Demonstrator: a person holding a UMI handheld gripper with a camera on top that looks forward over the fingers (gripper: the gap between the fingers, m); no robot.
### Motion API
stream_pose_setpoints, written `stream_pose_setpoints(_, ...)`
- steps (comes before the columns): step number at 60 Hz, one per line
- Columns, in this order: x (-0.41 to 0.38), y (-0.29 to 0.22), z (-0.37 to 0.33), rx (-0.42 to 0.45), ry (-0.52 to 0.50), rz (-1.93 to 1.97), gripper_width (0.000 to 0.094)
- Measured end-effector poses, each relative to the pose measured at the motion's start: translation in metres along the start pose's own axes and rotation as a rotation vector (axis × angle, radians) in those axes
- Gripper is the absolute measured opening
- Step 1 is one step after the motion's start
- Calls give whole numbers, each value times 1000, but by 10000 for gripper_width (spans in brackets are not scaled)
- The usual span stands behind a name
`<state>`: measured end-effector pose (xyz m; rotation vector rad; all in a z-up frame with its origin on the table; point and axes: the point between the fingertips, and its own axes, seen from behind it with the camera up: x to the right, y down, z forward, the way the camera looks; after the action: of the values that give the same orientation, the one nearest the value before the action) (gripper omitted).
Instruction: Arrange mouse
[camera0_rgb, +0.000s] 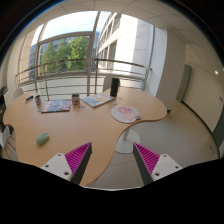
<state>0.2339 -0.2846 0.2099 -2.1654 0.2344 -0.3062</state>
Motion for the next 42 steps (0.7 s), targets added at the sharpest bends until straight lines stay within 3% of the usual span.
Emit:
stream_pose_setpoints(20, -69, 85, -6, -100, 13, -27, 850)
stream_pose_setpoints(31, -180, 140, -1, -173, -114, -35, 854)
stream_pose_setpoints(42, -305, 145, 32, -138, -245, -57, 850)
